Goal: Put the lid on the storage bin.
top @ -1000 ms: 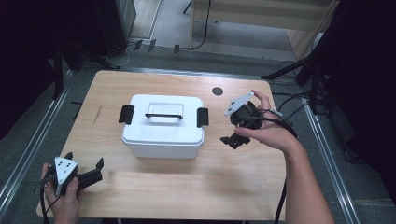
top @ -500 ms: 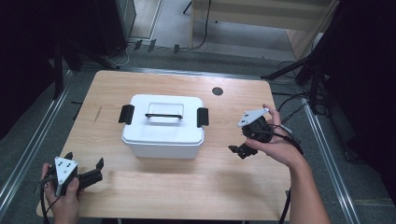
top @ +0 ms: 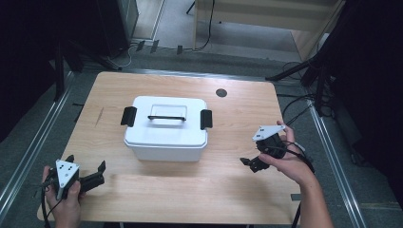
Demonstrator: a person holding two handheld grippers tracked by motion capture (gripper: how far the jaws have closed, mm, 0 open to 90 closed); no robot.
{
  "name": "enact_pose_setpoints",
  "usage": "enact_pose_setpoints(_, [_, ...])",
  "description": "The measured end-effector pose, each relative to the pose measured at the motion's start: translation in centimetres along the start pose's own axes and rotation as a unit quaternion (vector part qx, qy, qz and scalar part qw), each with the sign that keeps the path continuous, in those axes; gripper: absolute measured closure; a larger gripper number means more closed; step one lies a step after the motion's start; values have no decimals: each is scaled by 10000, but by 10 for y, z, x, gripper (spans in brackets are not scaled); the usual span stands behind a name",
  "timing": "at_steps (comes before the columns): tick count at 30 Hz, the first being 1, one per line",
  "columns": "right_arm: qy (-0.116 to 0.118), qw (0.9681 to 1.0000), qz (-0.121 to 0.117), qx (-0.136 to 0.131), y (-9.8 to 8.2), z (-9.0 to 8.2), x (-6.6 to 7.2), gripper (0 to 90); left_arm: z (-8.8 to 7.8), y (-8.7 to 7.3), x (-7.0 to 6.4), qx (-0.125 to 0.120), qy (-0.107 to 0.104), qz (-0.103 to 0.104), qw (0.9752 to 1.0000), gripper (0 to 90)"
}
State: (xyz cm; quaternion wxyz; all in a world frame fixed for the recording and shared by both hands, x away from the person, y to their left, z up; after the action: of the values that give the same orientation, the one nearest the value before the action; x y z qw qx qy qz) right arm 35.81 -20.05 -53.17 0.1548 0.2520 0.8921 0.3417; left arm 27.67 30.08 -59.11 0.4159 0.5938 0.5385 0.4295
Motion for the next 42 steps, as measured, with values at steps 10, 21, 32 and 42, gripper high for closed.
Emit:
enact_pose_setpoints(10, [-175, 9993, 223, -248, -27, -3, 1, 0, 0, 0, -1, 11, -6, -2, 10000, 0])
enact_pose_setpoints(21, [-542, 9927, 730, -794, -56, -11, -5, 0, -1, 0, -1, 16, -13, -9, 10000, 0])
enact_pose_setpoints(32, [-1076, 9759, 1240, -1439, -81, -18, -12, 0, -1, 0, -1, 2, 1, -2, 10000, 0])
enact_pose_setpoints(42, [-1502, 9536, 1724, -1958, -102, -22, -16, 0, -1, 0, -1, 4, 3, 1, 10000, 0])
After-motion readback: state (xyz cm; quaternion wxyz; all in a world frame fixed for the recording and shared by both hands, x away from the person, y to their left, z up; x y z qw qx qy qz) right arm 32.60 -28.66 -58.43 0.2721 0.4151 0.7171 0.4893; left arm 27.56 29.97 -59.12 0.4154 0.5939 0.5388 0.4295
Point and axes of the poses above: each handheld gripper's, and its own axes: z roughly forward along the jaws, y roughly out of its top, x roughly to its left, the point moved 10 cm from there along z, roughly forward along the jaws, and after that the axes turned 7 degrees about -x, right-handed, at the moved point
